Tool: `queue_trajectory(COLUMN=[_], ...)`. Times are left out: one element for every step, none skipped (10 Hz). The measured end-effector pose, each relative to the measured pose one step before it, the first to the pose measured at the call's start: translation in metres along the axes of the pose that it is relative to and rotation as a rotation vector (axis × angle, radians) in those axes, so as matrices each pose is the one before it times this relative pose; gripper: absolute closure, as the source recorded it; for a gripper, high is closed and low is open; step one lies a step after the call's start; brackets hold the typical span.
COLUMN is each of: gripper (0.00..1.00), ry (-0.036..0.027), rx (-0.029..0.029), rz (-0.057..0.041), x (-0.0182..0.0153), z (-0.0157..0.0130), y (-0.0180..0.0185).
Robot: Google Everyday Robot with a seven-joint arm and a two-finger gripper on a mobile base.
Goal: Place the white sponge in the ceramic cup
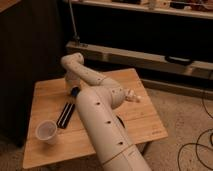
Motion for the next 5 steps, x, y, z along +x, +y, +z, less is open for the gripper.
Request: queue_trajectory(gripper=[0.90, 0.98, 1.00, 1.00, 1.00], ry=[-0.02262, -0.03263, -0.03249, -0.04328, -0.04293], rx=[-0.01958, -0.02009, -0.01973, -0.02565, -0.02960], rz=[0.00003, -0.00287, -0.00498, -0.00483, -0.00814], x=[0.00093, 0.00158, 0.00249, 0.00292, 0.00437], z=[-0.01281, -0.01926, -0.01898, -0.02502, -0.02364], y=[0.00314, 0.00329, 0.00259, 0.00274, 0.00319])
